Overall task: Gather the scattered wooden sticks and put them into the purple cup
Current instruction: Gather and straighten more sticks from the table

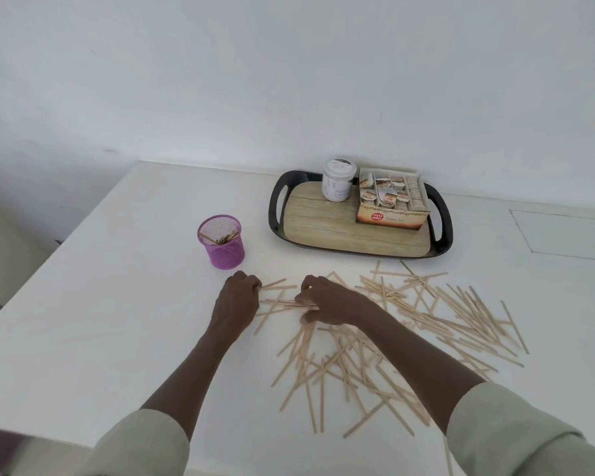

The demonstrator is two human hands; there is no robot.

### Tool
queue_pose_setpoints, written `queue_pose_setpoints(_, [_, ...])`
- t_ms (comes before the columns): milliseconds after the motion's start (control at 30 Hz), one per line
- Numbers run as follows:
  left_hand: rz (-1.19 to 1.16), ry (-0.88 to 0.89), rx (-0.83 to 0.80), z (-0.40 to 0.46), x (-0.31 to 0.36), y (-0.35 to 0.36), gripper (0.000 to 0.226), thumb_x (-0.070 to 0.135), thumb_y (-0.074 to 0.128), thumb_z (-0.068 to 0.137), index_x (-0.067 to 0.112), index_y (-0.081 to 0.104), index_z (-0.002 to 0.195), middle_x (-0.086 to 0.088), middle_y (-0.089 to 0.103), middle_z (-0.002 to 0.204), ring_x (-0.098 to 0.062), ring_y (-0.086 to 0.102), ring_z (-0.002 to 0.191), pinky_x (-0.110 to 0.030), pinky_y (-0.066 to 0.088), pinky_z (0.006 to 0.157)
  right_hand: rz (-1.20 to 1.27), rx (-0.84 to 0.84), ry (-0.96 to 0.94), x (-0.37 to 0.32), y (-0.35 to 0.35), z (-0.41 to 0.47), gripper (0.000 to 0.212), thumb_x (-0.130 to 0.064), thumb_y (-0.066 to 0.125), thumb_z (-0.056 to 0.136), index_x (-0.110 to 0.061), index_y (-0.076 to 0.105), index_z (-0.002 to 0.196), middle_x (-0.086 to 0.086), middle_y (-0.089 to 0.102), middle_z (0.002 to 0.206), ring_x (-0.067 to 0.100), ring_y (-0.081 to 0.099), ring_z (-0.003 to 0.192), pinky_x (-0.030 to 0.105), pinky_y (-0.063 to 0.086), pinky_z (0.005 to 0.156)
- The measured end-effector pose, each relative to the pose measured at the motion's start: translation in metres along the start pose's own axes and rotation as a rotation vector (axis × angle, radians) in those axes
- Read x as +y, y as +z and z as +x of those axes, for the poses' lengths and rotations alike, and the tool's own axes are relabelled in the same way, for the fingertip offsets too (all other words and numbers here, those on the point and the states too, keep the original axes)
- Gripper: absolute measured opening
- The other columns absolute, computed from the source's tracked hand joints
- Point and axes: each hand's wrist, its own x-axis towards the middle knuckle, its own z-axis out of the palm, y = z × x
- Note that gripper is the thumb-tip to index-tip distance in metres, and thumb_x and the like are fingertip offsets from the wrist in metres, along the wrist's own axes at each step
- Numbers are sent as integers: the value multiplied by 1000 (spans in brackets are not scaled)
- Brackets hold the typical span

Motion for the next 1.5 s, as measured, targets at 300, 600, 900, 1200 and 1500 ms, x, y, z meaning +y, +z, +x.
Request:
queue_pose_setpoints(300, [-65, -7, -159, -59, -2, 9, 90, 71, 76, 64, 15, 58, 133, -3, 50, 127, -21, 46, 114, -36, 50, 92, -82, 85, -43, 1, 3, -12, 48, -22, 76, 82, -19, 65, 129, 1, 53, 126, 20, 49, 117, 39, 48, 92])
queue_pose_setpoints(600, [-79, -44, -58, -85, 30, 22, 77, 66, 75, 68, 18, 64, 127, 2, 53, 121, -18, 48, 112, -35, 52, 89, -55, 216, -44, 7, 8, -18, 16, -17, 68, 89, -10, 76, 102, 3, 65, 106, 21, 62, 101, 34, 51, 86])
queue_pose_setpoints(900, [-63, -7, 9, -89, 39, 17, 19, 24, 68, 92, 14, 75, 106, 0, 64, 99, -20, 58, 95, -39, 53, 76, -138, 177, -51, 17, 9, -15, 5, -13, 66, 90, -11, 70, 92, 3, 62, 98, 20, 61, 92, 27, 44, 74])
queue_pose_setpoints(1200, [115, 20, -114, -81, 52, 12, 12, 19, 50, 101, 12, 59, 103, -4, 56, 98, -23, 54, 96, -35, 48, 74, -208, 127, -21, 21, 5, -22, 13, -4, 56, 90, -3, 68, 96, 9, 66, 98, 23, 61, 91, 33, 49, 75])
queue_pose_setpoints(1500, [287, 83, -187, -77, 60, 4, 23, 12, 42, 99, 3, 60, 86, -10, 54, 92, -26, 55, 83, -39, 50, 68, -155, 148, 13, 28, 0, -35, 24, 3, 46, 90, -1, 67, 79, 8, 63, 93, 21, 60, 96, 30, 46, 78])
